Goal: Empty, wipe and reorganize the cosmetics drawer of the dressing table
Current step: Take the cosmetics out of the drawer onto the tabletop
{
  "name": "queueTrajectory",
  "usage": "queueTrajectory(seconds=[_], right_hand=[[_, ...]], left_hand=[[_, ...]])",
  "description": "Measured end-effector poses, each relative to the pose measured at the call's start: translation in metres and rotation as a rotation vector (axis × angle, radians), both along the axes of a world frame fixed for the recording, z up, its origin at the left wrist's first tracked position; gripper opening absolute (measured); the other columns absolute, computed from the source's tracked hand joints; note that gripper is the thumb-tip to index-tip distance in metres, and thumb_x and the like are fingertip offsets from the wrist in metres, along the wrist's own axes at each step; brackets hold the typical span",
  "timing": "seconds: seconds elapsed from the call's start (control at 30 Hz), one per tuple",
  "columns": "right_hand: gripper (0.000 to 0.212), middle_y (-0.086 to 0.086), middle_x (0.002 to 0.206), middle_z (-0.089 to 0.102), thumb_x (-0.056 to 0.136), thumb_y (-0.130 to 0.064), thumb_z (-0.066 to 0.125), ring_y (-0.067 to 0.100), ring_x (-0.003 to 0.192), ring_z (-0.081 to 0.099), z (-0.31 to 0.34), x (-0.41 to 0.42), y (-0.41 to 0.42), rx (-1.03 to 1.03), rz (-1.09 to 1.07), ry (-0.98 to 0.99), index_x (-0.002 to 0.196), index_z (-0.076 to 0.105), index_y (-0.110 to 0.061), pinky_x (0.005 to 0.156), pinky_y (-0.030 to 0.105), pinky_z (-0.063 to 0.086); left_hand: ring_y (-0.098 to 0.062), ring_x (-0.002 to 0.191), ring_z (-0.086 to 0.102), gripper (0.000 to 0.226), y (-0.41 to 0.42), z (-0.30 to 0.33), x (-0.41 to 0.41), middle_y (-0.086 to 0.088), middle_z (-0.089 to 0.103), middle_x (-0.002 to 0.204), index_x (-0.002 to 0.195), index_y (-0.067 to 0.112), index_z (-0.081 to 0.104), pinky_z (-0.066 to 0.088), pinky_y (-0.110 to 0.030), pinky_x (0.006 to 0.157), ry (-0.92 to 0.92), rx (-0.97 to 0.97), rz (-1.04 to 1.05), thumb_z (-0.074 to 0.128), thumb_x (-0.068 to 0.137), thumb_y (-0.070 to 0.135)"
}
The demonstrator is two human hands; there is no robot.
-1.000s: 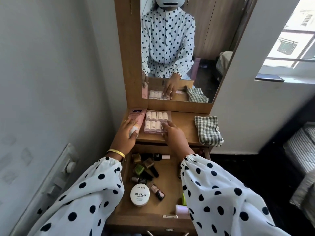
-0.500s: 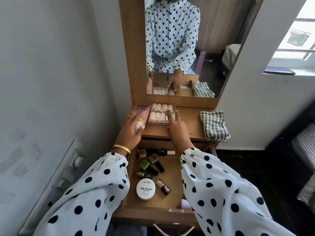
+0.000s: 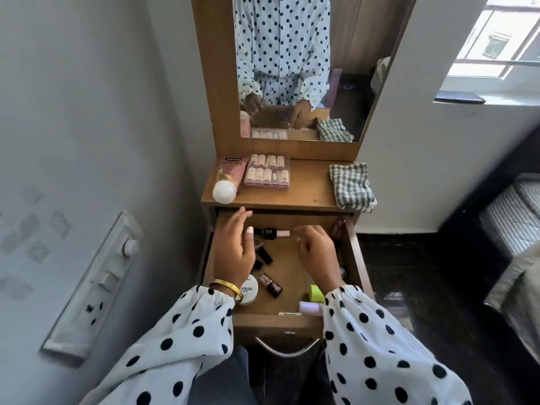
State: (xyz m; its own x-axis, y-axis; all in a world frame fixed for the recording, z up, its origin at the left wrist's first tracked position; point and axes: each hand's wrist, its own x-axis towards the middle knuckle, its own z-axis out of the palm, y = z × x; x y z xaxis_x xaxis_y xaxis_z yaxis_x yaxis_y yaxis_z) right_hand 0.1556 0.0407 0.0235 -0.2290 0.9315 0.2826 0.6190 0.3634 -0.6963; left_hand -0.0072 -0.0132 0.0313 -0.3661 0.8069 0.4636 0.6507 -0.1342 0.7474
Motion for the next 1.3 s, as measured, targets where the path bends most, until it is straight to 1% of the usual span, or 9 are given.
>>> queueTrajectory(seconds=[0.13, 0.27, 0.33, 0.47, 0.63, 0.8, 0.9, 1.0, 1.3], right_hand=[[0.01, 0.011, 0.092, 0.066, 0.088, -0.01, 0.054, 0.023, 0.085, 0.061, -0.005, 0.012, -0.007, -0.248, 0.02, -0.191, 0.089, 0.064, -0.009, 0.068, 0.021, 0.037], [0.02, 0.008, 0.106, 0.068, 0.087, -0.015, 0.055, 0.023, 0.099, 0.063, -0.011, 0.018, -0.017, -0.419, 0.105, -0.36, 0.101, 0.069, -0.012, 0.085, 0.029, 0.05], [0.019, 0.008, 0.107, 0.067, 0.087, -0.015, 0.055, 0.023, 0.099, 0.062, -0.012, 0.018, -0.018, -0.436, 0.139, -0.42, 0.1, 0.069, -0.013, 0.085, 0.031, 0.051], [0.021, 0.01, 0.11, 0.065, 0.088, -0.014, 0.053, 0.025, 0.1, 0.061, -0.011, 0.018, -0.015, -0.4, 0.133, -0.532, 0.105, 0.066, -0.011, 0.086, 0.032, 0.052], [0.03, 0.008, 0.105, 0.065, 0.085, -0.028, 0.059, 0.025, 0.098, 0.061, -0.008, 0.027, -0.019, -0.401, 0.068, -0.775, 0.108, 0.06, -0.008, 0.079, 0.033, 0.05], [0.035, 0.007, 0.117, 0.061, 0.082, -0.031, 0.053, 0.026, 0.108, 0.058, -0.013, 0.026, -0.026, -0.342, 0.132, -1.021, 0.113, 0.06, -0.018, 0.102, 0.043, 0.037], [0.043, 0.009, 0.125, 0.052, 0.083, -0.031, 0.053, 0.029, 0.114, 0.052, -0.007, 0.028, -0.026, -0.398, 0.165, -1.021, 0.123, 0.054, -0.016, 0.101, 0.041, 0.037], [0.043, 0.011, 0.126, 0.049, 0.084, -0.032, 0.055, 0.031, 0.115, 0.05, -0.005, 0.035, -0.025, -0.443, 0.205, -0.943, 0.123, 0.055, -0.014, 0.098, 0.039, 0.039], [0.038, 0.005, 0.118, 0.062, 0.082, -0.029, 0.063, 0.022, 0.11, 0.058, -0.004, 0.038, -0.022, -0.506, 0.295, -0.744, 0.117, 0.061, -0.015, 0.092, 0.032, 0.049]], left_hand=[[-0.017, 0.109, 0.058, 0.032, -0.006, -0.006, 0.015, -0.006, 0.064, 0.115, 0.113, 0.01, 0.062, 0.046, -0.027, 0.093, -0.029, -0.086, -0.034, 0.041, 0.09, 0.018], [-0.021, 0.094, 0.062, 0.022, -0.007, -0.017, 0.02, -0.007, 0.07, 0.102, 0.098, 0.011, 0.068, 0.043, -0.022, 0.074, -0.047, -0.386, -0.085, 0.048, 0.091, 0.011], [-0.023, 0.091, 0.062, 0.021, -0.007, -0.02, 0.017, -0.009, 0.07, 0.102, 0.098, 0.011, 0.069, 0.041, -0.022, 0.07, 0.022, -0.523, -0.085, 0.049, 0.091, 0.013], [-0.024, 0.099, 0.061, 0.02, -0.01, -0.023, 0.011, -0.009, 0.068, 0.108, 0.102, 0.011, 0.067, 0.044, -0.024, 0.078, 0.16, -0.69, -0.079, 0.051, 0.09, 0.011], [-0.027, 0.112, 0.056, 0.026, -0.009, -0.022, 0.006, -0.009, 0.062, 0.12, 0.112, 0.013, 0.063, 0.046, -0.031, 0.096, 0.328, -0.919, -0.057, 0.053, 0.088, 0.011], [-0.028, 0.113, 0.056, 0.033, -0.015, -0.025, 0.005, -0.011, 0.059, 0.123, 0.117, 0.009, 0.057, 0.046, -0.032, 0.093, 0.362, -1.016, -0.025, 0.059, 0.085, 0.017], [-0.027, 0.117, 0.054, 0.049, -0.017, -0.025, 0.006, -0.011, 0.056, 0.128, 0.124, 0.008, 0.05, 0.044, -0.031, 0.095, 0.359, -1.077, -0.026, 0.065, 0.082, 0.028], [-0.027, 0.116, 0.054, 0.052, -0.016, -0.026, 0.007, -0.01, 0.056, 0.128, 0.124, 0.008, 0.051, 0.044, -0.031, 0.094, 0.345, -1.101, -0.03, 0.068, 0.08, 0.03], [-0.026, 0.106, 0.059, 0.053, -0.018, -0.03, 0.009, -0.01, 0.062, 0.118, 0.114, 0.006, 0.056, 0.046, -0.03, 0.085, 0.251, -1.191, -0.087, 0.072, 0.075, 0.037]])
